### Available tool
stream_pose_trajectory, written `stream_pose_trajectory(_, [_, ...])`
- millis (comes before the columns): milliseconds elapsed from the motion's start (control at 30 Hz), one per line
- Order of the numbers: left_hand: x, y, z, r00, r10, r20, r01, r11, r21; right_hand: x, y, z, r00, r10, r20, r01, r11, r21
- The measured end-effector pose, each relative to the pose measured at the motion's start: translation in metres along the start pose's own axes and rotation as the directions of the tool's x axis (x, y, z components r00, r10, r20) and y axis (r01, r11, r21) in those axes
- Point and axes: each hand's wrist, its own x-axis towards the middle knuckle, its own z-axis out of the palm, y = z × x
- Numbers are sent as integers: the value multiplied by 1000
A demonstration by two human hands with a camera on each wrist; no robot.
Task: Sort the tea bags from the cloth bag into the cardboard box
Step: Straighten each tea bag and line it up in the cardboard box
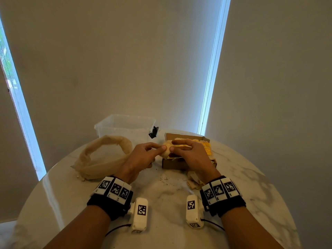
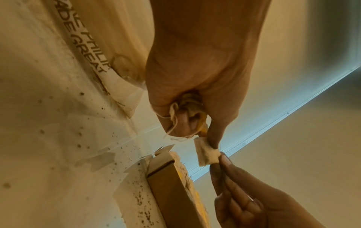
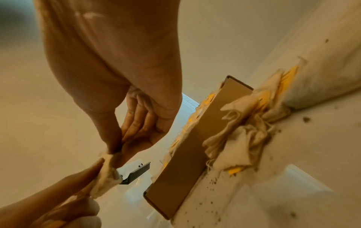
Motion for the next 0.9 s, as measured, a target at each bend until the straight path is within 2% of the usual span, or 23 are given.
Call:
stream_pose_trajectory(133, [0, -2, -1, 998, 35, -46, -36, 999, -12, 3, 3, -3, 991, -68, -112, 63, 997, -47])
stream_pose_trajectory(333, [0, -4, -2, 996, 58, -73, -62, 997, -46, 0, 1, 7, 998, -50, 39, 51, 998, -34])
stream_pose_trajectory(433, [-1, -2, -1, 998, 60, 8, -60, 998, -17, 0, 3, 6, 998, -63, 27, 62, 998, 16])
stream_pose_trajectory(533, [-2, -2, 0, 999, 22, 48, -22, 1000, 0, 1, 6, 3, 998, -68, -9, 67, 998, -10])
stream_pose_trajectory(633, [1, -2, 0, 1000, 27, 12, -27, 1000, -16, 3, 8, 1, 998, -47, -51, 46, 999, -18])
stream_pose_trajectory(900, [2, -2, -2, 997, 70, -37, -70, 998, 7, 4, 6, 5, 999, 34, -14, -34, 999, -1])
